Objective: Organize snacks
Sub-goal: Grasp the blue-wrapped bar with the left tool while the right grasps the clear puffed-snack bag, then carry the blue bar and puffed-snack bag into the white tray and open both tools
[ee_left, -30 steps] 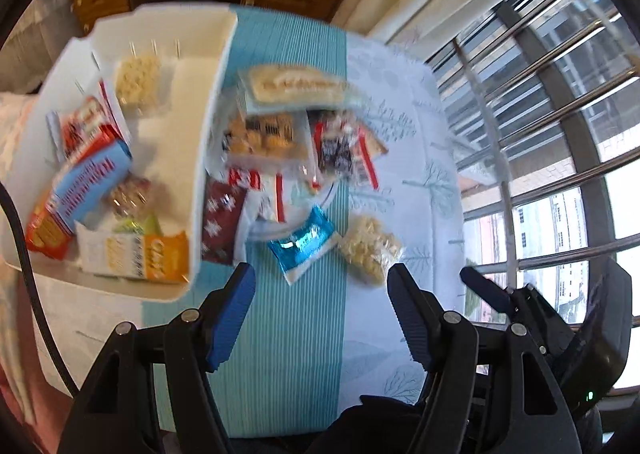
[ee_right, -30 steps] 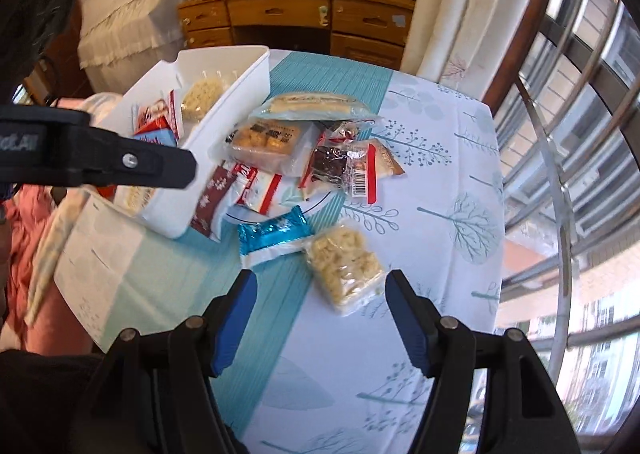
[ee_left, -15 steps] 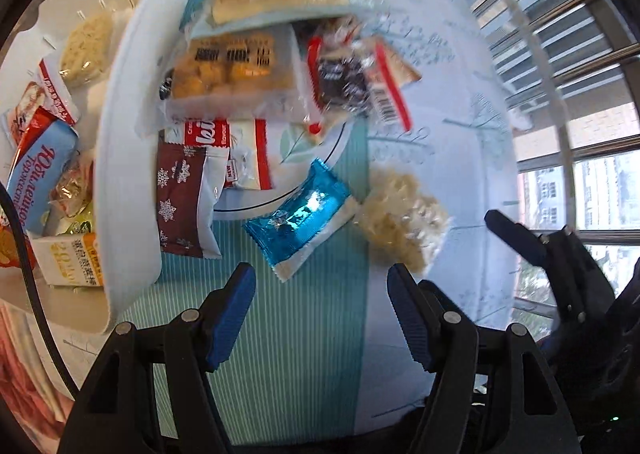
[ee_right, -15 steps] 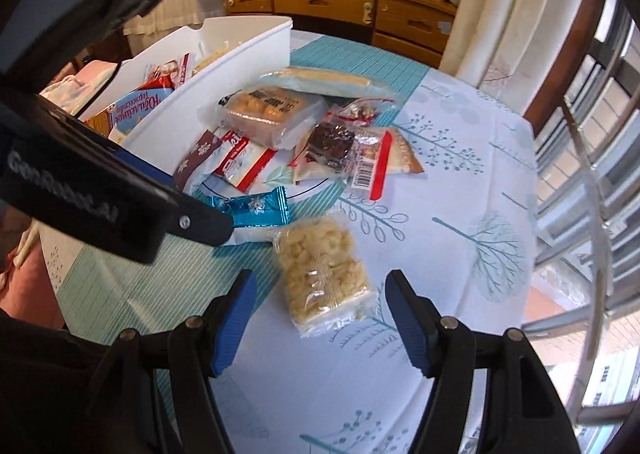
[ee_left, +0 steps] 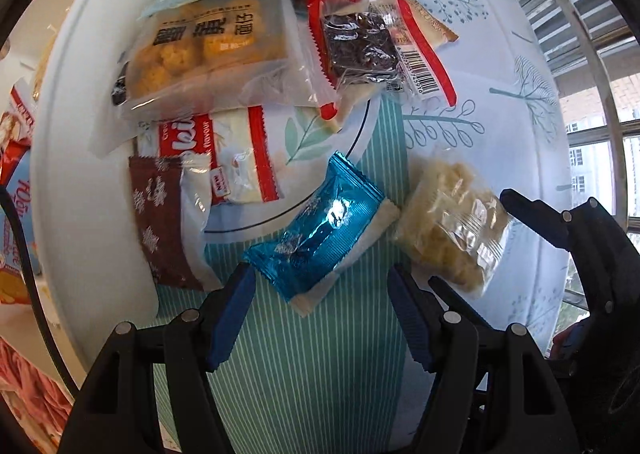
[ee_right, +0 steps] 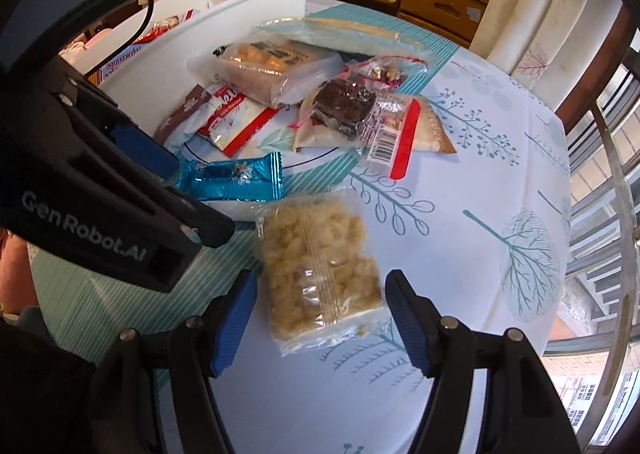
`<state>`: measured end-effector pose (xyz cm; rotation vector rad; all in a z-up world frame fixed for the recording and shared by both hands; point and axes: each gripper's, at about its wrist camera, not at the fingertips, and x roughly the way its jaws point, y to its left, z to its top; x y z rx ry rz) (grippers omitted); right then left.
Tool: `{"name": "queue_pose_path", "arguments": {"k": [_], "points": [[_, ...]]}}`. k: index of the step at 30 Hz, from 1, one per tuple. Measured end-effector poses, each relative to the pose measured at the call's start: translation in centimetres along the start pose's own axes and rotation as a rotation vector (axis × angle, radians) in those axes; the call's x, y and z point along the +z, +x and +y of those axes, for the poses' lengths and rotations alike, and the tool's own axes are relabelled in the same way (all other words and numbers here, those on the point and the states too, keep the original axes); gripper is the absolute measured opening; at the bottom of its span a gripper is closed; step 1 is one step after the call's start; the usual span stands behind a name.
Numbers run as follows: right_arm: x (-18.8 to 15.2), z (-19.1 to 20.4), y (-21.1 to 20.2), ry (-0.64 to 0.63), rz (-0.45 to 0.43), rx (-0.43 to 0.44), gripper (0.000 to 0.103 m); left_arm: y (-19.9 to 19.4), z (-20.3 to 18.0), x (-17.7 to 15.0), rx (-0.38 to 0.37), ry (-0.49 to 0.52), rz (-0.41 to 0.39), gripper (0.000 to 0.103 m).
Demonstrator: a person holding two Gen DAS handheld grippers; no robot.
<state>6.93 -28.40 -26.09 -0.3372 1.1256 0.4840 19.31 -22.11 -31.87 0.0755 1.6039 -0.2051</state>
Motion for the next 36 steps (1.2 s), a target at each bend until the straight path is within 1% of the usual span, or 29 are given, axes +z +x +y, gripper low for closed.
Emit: {"name": "queue_pose_path", "arguments": {"k": [5,9,12,13,16,21,23,24,25,27,28,33,36], "points": [[0.1,-0.2,0.9,0.000,0.001,0.010,0.067,1.4,-0.7,1.3,0.028,0.017,0.014,0.067],[0.3,-0.2,1.4,0.008,0.000,0.020,0.067,2.4,-0.8,2.2,0.042,0.019,0.018,0.058],[0.3,-0.3,1.7,0.015,0.003,0.027,0.067,2.5,-0.7,2.9,0.044,0.023,0.007,0.056],[0.3,-0.3,1.7,0.017,0.003,0.028,0.067,2.4,-0.8,3.3,0.050,0.028,0.001,0.054],[0.3,-0.3,1.7,0.025,-0.001,0.028,0.064,2.5,-1.1,4.1,0.059,0.034,-0.007,0.051],[0.2,-0.5,1.6,0.051,0.007,0.022,0.061,2.6,-1.2,4.6,0.076,0.038,-0.028,0.041],[0.1,-0.5,1.5,0.068,0.017,0.019,0.061,2.6,-1.3,4.8,0.076,0.039,-0.035,0.035],[0.0,-0.6,1.5,0.076,0.021,0.019,0.061,2.7,-1.3,5.0,0.074,0.042,-0.037,0.029],[0.0,-0.6,1.4,0.085,0.026,0.019,0.061,2.3,-1.5,4.0,0.074,0.043,-0.041,0.027],[-0.2,-0.8,1.4,0.112,0.036,0.021,0.061,2.2,-1.5,3.9,0.073,0.046,-0.041,0.024],[-0.2,-0.9,1.3,0.126,0.041,0.023,0.061,1.9,-1.5,3.3,0.073,0.046,-0.042,0.024],[-0.8,-1.9,1.0,0.220,0.068,0.037,0.061,2.1,-1.8,2.3,0.066,0.049,-0.048,0.021],[-1.4,-2.5,0.7,0.283,0.084,0.045,0.061,2.2,-1.9,1.3,0.049,0.048,-0.043,0.020]]}}
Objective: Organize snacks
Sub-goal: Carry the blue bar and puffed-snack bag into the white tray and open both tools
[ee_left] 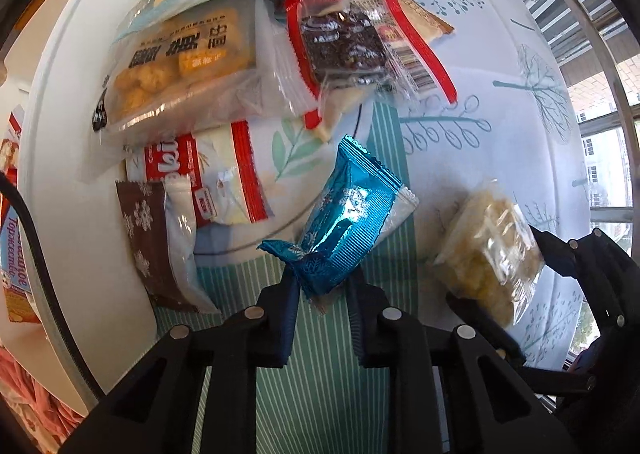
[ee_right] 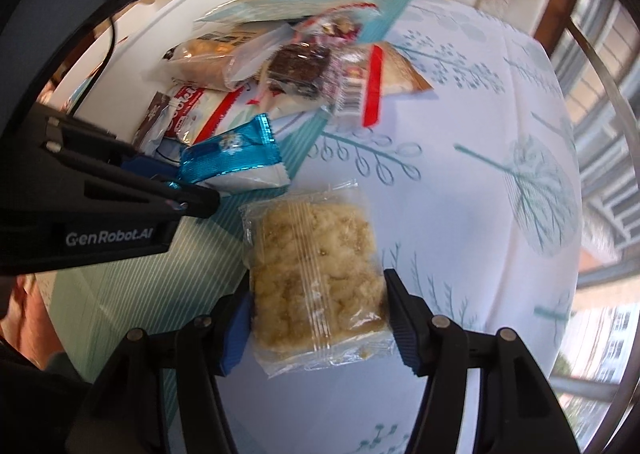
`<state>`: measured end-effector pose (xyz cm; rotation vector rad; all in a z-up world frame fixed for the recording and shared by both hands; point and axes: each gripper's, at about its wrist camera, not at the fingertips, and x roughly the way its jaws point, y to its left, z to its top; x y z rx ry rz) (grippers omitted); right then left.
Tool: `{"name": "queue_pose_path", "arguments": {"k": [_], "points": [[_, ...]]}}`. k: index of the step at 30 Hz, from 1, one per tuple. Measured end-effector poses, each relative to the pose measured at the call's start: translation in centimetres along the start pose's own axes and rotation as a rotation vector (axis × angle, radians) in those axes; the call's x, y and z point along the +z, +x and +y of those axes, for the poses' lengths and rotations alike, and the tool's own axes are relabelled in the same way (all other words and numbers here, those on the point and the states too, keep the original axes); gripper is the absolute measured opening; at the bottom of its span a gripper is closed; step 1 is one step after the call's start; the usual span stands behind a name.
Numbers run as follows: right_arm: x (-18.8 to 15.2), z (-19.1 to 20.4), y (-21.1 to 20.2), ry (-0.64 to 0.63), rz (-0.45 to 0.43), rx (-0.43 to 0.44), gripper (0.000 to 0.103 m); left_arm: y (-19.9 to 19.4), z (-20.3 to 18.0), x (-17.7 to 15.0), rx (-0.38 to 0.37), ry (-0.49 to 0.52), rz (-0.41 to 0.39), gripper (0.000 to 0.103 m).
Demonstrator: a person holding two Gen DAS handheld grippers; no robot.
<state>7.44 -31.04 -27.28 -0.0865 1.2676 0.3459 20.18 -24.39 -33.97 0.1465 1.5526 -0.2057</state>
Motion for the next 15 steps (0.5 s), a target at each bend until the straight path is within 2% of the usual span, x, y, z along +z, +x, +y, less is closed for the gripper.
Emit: {"name": "queue_pose_path", "arguments": {"k": [7,15], "points": [[-0.9,-1.2,-0.6,0.115,0.023,-0.004,0.061,0.0,-0.3,-3.2,-0.054,0.025,0.036,0.018],[-1.2,-2.4,-2.2,0.208,-0.003,-0.019,0.061,-3.0,0.1,-7.1,-0.081,0.085,0.002,0.017]]}}
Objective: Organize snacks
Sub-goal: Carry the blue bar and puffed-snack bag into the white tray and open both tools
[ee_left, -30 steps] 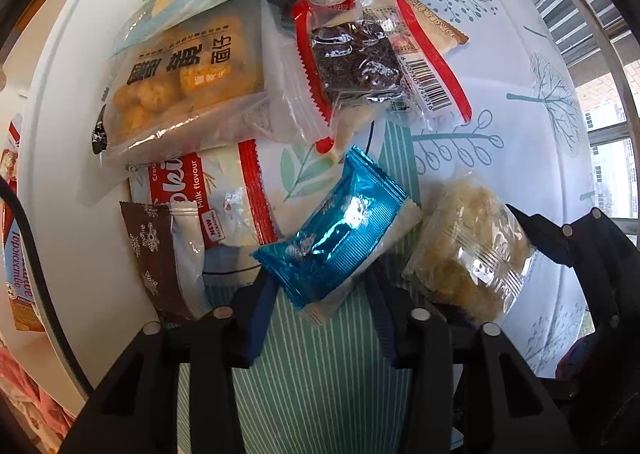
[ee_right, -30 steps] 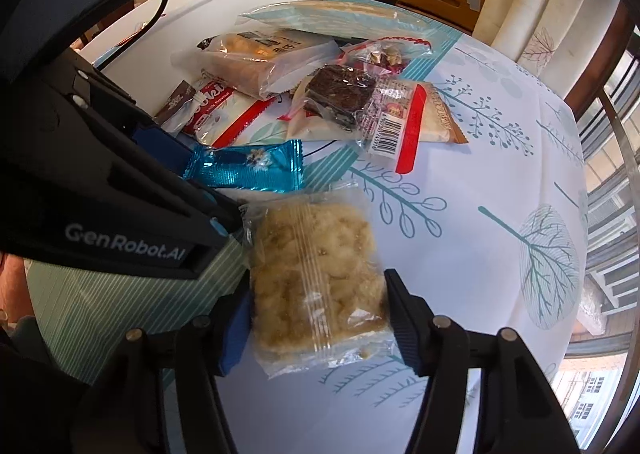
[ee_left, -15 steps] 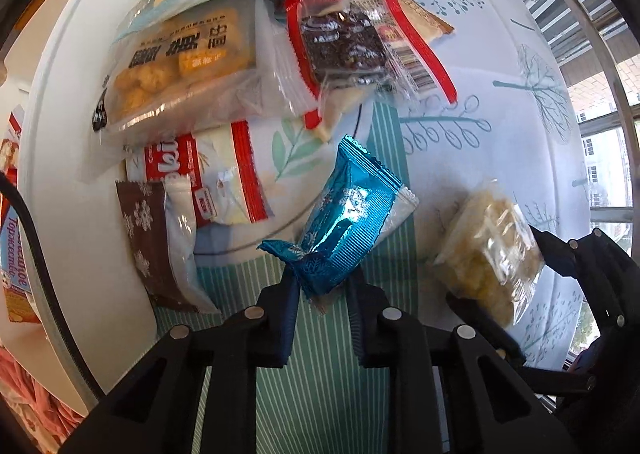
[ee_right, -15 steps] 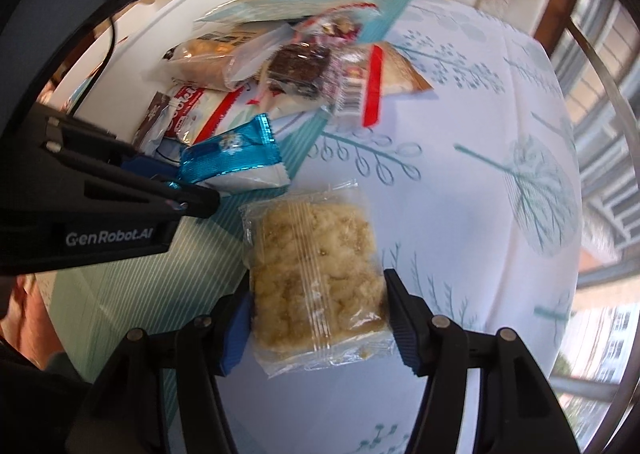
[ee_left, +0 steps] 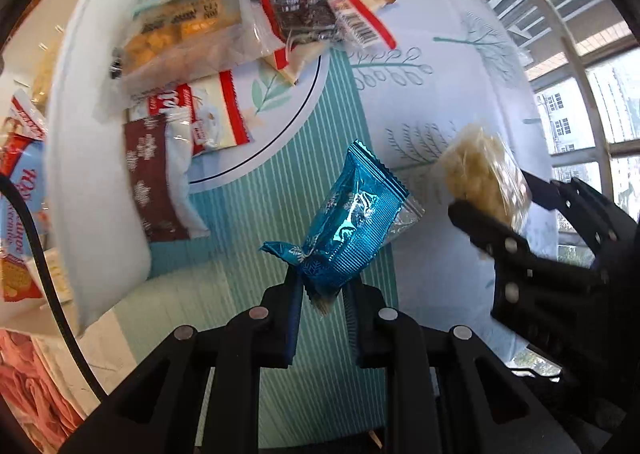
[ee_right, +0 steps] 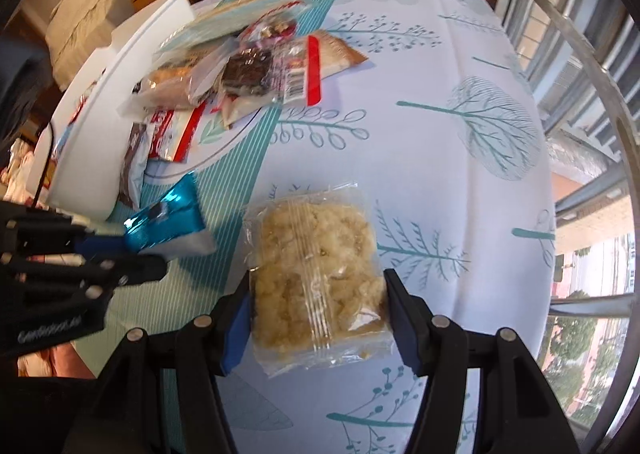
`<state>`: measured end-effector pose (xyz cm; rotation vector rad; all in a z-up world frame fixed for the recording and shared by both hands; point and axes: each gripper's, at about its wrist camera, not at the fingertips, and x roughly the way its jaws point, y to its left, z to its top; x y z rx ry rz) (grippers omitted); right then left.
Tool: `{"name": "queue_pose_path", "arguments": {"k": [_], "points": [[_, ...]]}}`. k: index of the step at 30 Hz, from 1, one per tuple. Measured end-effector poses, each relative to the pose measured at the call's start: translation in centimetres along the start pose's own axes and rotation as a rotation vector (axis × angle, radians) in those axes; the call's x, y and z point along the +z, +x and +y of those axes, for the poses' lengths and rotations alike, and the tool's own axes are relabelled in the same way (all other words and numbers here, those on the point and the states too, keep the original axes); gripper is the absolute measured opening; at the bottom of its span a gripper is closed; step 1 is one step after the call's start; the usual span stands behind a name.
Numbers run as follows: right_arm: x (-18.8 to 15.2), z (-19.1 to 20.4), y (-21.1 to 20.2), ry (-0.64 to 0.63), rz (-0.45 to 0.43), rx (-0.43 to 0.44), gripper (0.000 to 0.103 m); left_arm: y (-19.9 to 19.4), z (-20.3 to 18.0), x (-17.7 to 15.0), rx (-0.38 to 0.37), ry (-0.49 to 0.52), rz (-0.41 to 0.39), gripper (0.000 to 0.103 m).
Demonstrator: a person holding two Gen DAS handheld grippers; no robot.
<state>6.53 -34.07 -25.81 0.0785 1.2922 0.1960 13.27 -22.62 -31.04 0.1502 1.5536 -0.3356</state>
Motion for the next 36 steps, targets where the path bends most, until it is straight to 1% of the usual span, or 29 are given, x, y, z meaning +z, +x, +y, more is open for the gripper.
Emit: {"name": "queue_pose_path", "arguments": {"k": [3,6,9,10,12,13,17,25,31,36], "points": [[0.0,0.1,-1.3,0.038,-0.034,0.013,0.061,-1.6,0.3,-0.4,-0.012,0.012,-0.010,0.017],[0.4,0.2,-2.7,0.057,-0.072,0.017,0.061,-4.2,0.8,-1.2,-0.029,0.033,-0.052,0.017],[0.4,1.3,-3.9,0.068,-0.097,0.021,0.061,-6.8,1.1,-2.1,-0.031,0.058,-0.099,0.017],[0.5,1.9,-4.2,0.069,-0.104,0.021,0.061,-7.9,1.2,-1.6,-0.034,0.062,-0.107,0.017],[0.9,2.5,-4.9,0.069,-0.123,0.021,0.061,-9.9,2.0,-2.0,-0.046,0.071,-0.137,0.017],[1.1,2.8,-5.2,0.068,-0.134,0.021,0.061,-10.8,2.4,-1.8,-0.052,0.074,-0.152,0.017],[1.9,3.8,-6.8,0.084,-0.177,0.021,0.061,-14.0,3.9,-2.2,-0.049,0.076,-0.192,0.017],[3.4,6.8,-9.3,0.094,-0.253,0.019,0.061,-17.5,6.9,-2.8,-0.012,0.079,-0.230,0.017],[4.1,10.0,-10.2,0.118,-0.295,0.043,0.061,-19.3,10.8,-3.0,0.017,0.071,-0.250,0.017],[4.6,13.2,-10.1,0.136,-0.321,0.052,0.061,-20.4,14.2,-3.0,0.023,0.074,-0.269,0.017]]}}
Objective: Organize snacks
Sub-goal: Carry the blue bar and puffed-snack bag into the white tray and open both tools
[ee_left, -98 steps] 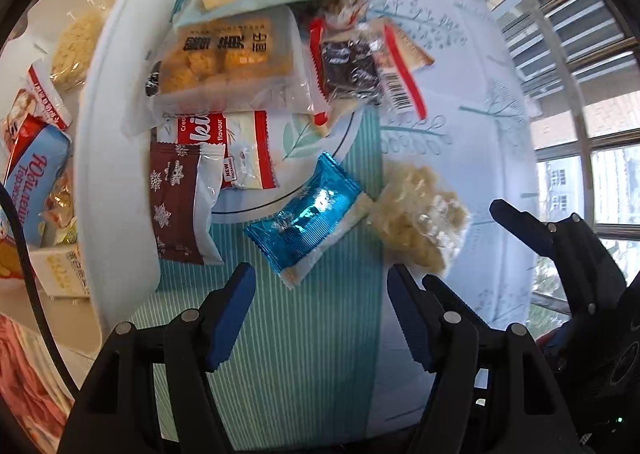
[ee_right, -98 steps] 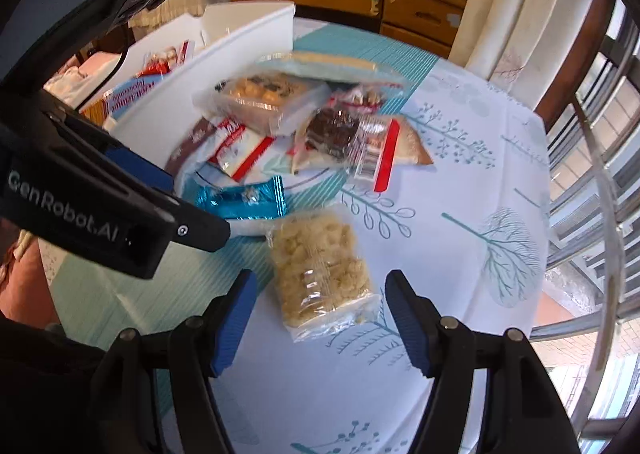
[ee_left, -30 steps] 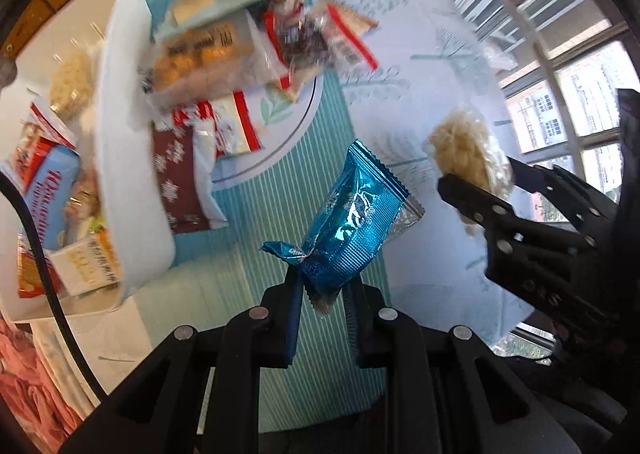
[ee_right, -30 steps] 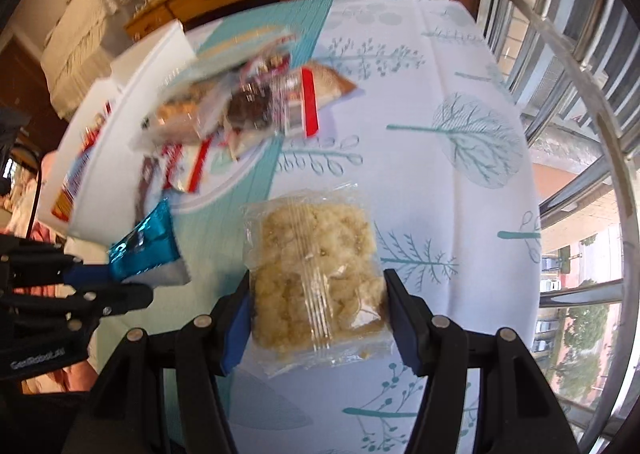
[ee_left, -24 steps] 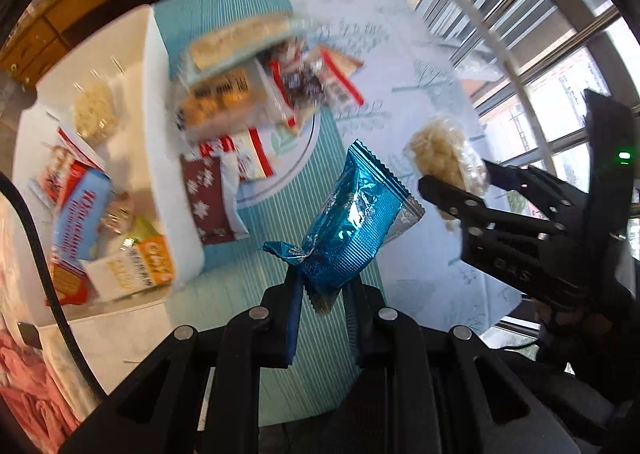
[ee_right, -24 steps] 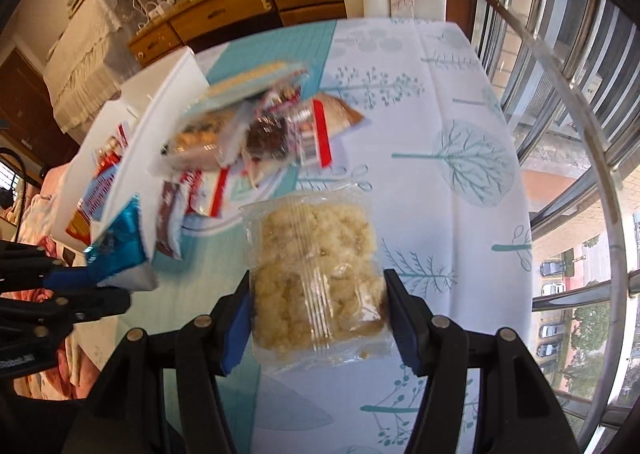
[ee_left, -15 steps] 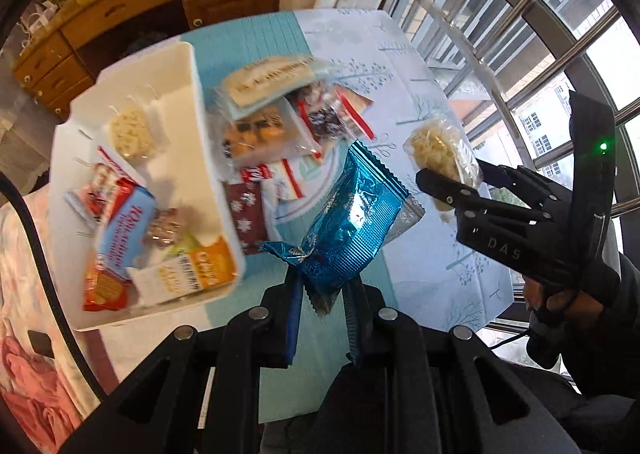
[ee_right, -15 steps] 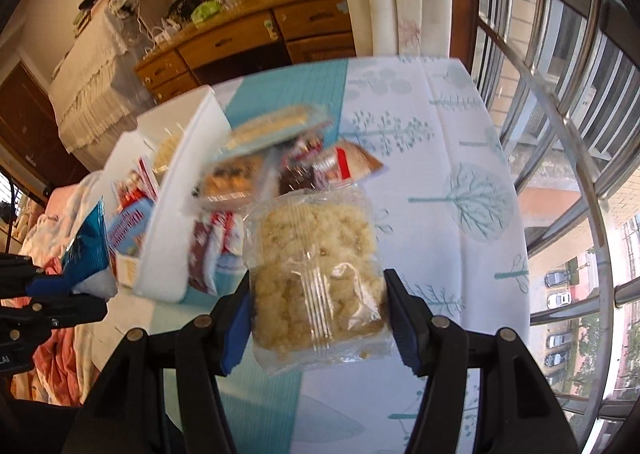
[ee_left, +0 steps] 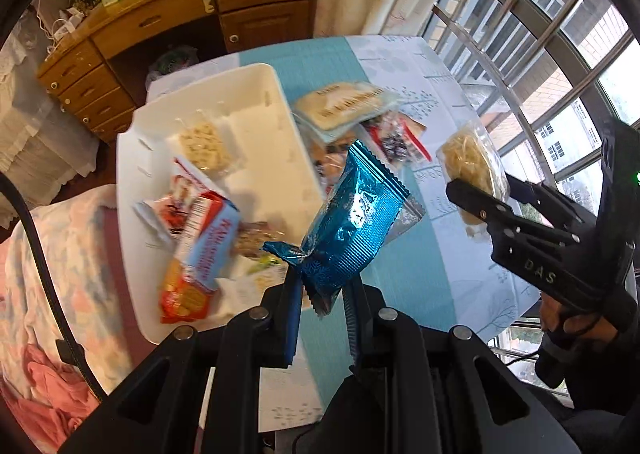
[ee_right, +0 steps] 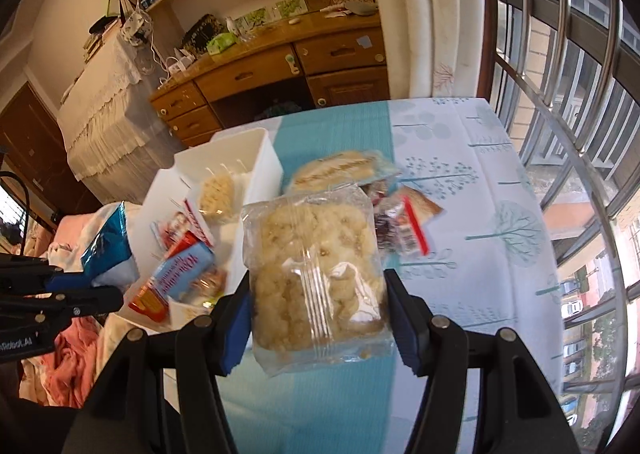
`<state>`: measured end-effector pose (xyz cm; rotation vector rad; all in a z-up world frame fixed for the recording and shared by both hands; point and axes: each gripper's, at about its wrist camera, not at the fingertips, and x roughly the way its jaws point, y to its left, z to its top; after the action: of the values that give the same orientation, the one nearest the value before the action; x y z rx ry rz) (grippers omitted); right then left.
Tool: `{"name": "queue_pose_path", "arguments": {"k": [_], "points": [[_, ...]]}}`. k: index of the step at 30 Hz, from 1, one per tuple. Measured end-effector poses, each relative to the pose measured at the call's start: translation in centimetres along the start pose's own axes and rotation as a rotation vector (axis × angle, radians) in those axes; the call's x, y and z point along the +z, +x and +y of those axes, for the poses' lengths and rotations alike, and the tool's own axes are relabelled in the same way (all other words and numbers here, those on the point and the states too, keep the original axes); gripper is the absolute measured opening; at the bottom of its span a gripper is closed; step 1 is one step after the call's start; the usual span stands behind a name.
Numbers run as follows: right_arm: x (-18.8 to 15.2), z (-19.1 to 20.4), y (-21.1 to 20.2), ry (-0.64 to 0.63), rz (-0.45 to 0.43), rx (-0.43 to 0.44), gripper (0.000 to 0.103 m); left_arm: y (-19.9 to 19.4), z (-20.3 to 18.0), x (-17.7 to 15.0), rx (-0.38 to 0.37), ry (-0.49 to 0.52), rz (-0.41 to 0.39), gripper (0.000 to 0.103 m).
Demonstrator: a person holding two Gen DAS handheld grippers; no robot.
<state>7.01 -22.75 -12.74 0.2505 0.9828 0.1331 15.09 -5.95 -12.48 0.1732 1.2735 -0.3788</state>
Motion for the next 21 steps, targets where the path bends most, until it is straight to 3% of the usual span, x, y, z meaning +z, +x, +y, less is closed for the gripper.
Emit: {"name": "queue_pose_path", "arguments": {"k": [7,21], "points": [[-0.1,4.4,1.2,0.010,-0.020,0.014,0.061,-0.5,5.2,0.2,-0.009,-0.013,-0.029,0.017],[-1.6,11.7,4.4,0.005,-0.002,0.037,0.061,0.1,13.2,-0.7,-0.113,-0.047,-0.125,0.018]]}}
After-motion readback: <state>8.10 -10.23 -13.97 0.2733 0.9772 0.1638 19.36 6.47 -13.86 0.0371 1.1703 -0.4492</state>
